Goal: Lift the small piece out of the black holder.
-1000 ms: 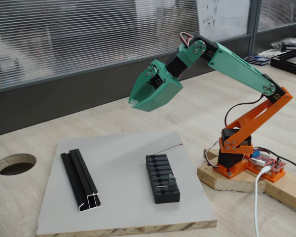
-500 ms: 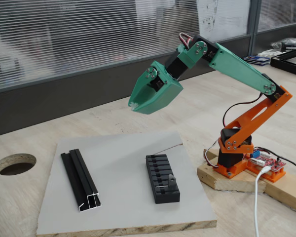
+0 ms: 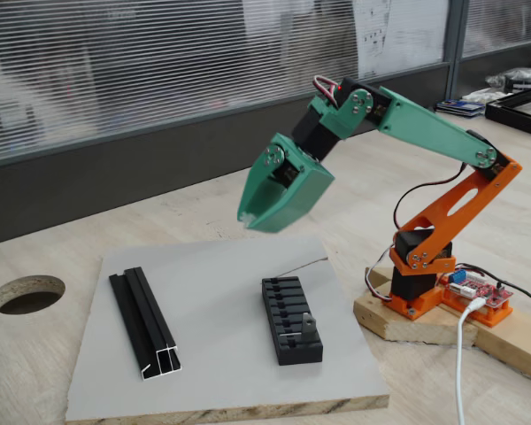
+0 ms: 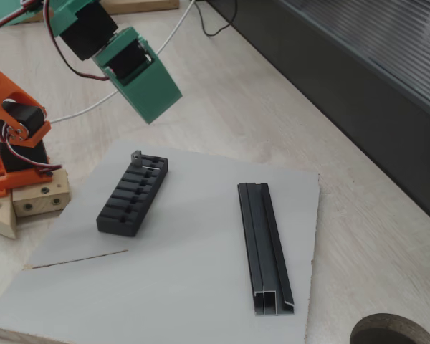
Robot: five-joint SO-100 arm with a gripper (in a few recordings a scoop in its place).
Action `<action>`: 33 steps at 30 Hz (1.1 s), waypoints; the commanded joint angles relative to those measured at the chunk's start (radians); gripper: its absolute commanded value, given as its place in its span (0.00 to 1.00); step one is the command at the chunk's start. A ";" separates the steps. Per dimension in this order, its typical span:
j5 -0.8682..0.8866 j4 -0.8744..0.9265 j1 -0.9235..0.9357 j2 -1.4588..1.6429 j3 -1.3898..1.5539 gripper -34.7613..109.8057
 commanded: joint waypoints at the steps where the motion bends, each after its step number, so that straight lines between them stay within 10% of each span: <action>1: 0.262 0.020 -0.066 0.009 0.031 0.32; 9: 0.649 0.020 -0.123 0.009 0.115 0.32; 33: 0.670 0.537 -0.362 0.018 0.181 0.31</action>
